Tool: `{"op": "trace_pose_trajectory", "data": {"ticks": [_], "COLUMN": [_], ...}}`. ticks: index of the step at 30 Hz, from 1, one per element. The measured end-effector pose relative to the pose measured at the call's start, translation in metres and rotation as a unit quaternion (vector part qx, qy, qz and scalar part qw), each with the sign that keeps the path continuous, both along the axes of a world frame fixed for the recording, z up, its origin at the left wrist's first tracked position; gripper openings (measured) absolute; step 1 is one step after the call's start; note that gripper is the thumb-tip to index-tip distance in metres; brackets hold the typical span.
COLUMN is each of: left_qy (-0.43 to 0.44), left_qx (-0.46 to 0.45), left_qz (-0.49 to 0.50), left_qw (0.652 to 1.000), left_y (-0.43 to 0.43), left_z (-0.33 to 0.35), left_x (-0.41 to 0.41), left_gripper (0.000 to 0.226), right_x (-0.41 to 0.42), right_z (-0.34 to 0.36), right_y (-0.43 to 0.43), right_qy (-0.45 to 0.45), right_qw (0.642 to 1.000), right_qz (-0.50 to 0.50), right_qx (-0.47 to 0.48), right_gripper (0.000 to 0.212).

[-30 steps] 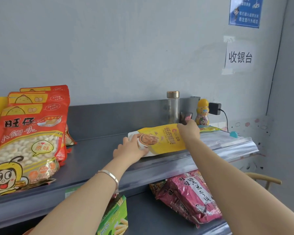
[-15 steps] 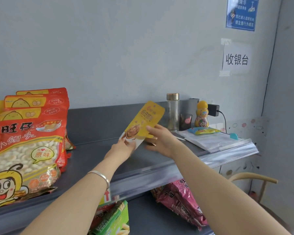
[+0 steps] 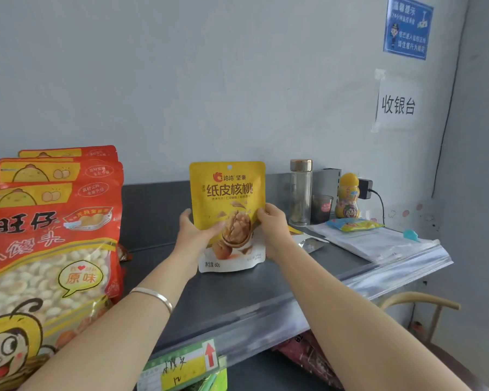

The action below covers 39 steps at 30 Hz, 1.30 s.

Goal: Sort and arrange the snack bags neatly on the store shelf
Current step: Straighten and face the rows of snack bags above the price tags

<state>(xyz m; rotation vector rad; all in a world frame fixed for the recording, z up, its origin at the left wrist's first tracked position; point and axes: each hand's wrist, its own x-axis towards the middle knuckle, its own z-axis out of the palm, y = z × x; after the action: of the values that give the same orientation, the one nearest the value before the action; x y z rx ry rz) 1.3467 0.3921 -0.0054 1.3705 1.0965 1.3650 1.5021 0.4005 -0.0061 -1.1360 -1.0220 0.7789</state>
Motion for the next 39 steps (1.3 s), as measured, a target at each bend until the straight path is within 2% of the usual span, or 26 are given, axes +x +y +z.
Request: {"op": "trace_pose_trajectory", "data": {"ticks": [2, 3, 6, 8, 11, 14, 17, 19, 21, 24, 26, 28, 30, 31, 35, 37, 39], "left_qy": [-0.033, -0.038, -0.047, -0.045, -0.011, 0.004, 0.016, 0.023, 0.029, 0.023, 0.027, 0.022, 0.016, 0.014, 0.004, -0.003, -0.018], "left_qx": [-0.011, -0.018, -0.012, 0.007, 0.018, 0.025, 0.050, 0.062, 0.073, 0.087, 0.091, 0.092, 0.086, 0.081, 0.067, 0.062, 0.053], "left_qz": [-0.067, -0.074, -0.047, -0.018, 0.032, 0.081, 0.111, 0.119, 0.130, 0.134, 0.134, 0.130, 0.131, 0.135, 0.140, 0.141, 0.147], "left_qw": [0.997, 0.996, 0.998, 0.999, 0.999, 0.996, 0.993, 0.991, 0.988, 0.987, 0.986, 0.987, 0.988, 0.987, 0.988, 0.988, 0.988], "left_y": [0.001, 0.003, 0.011, 0.018, 0.031, 0.042, 0.046, 0.047, 0.049, 0.050, 0.049, 0.047, 0.047, 0.047, 0.050, 0.051, 0.052], "left_z": [0.000, 0.000, 0.002, 0.002, -0.002, -0.004, -0.006, -0.009, -0.011, -0.014, -0.016, -0.018, -0.018, -0.018, -0.019, -0.019, -0.019], "left_x": [0.003, 0.003, 0.002, 0.003, 0.003, 0.011, 0.026, 0.033, 0.036, 0.037, 0.037, 0.034, 0.028, 0.026, 0.020, 0.019, 0.017], "left_gripper": [0.033, 0.028, 0.027, 0.028, 0.025, 0.024, 0.020, 0.019, 0.020, 0.019, 0.018, 0.019, 0.019, 0.018, 0.017, 0.016, 0.016], "right_x": [0.002, 0.003, 0.007, 0.016, 0.043, 0.072, 0.088, 0.093, 0.097, 0.102, 0.101, 0.105, 0.112, 0.113, 0.115, 0.114, 0.115], "right_z": [0.002, 0.004, 0.011, 0.015, 0.016, 0.011, 0.008, 0.004, -0.001, -0.007, -0.003, -0.002, -0.004, -0.002, 0.004, 0.005, 0.007], "right_y": [0.004, 0.006, 0.013, 0.017, 0.025, 0.035, 0.036, 0.040, 0.053, 0.070, 0.065, 0.063, 0.065, 0.062, 0.061, 0.064, 0.065], "right_qy": [-0.011, -0.020, -0.069, -0.176, -0.337, -0.443, -0.501, -0.500, -0.491, -0.489, -0.499, -0.480, -0.437, -0.408, -0.260, -0.176, -0.109], "right_qw": [1.000, 1.000, 0.998, 0.984, 0.935, 0.876, 0.825, 0.816, 0.811, 0.804, 0.797, 0.805, 0.830, 0.846, 0.922, 0.952, 0.968], "right_qz": [-0.005, -0.010, 0.001, -0.010, -0.087, -0.138, -0.137, -0.110, -0.070, -0.036, -0.038, -0.047, -0.045, -0.045, -0.087, -0.093, -0.067], "right_qx": [0.005, 0.003, -0.013, -0.023, -0.061, -0.132, -0.223, -0.270, -0.310, -0.336, -0.337, -0.344, -0.344, -0.340, -0.274, -0.231, -0.214], "right_gripper": [0.012, 0.015, 0.024, 0.021, 0.041, 0.039, 0.029, 0.029, 0.044, 0.085, 0.099, 0.103, 0.104, 0.098, 0.046, 0.037, 0.035]}}
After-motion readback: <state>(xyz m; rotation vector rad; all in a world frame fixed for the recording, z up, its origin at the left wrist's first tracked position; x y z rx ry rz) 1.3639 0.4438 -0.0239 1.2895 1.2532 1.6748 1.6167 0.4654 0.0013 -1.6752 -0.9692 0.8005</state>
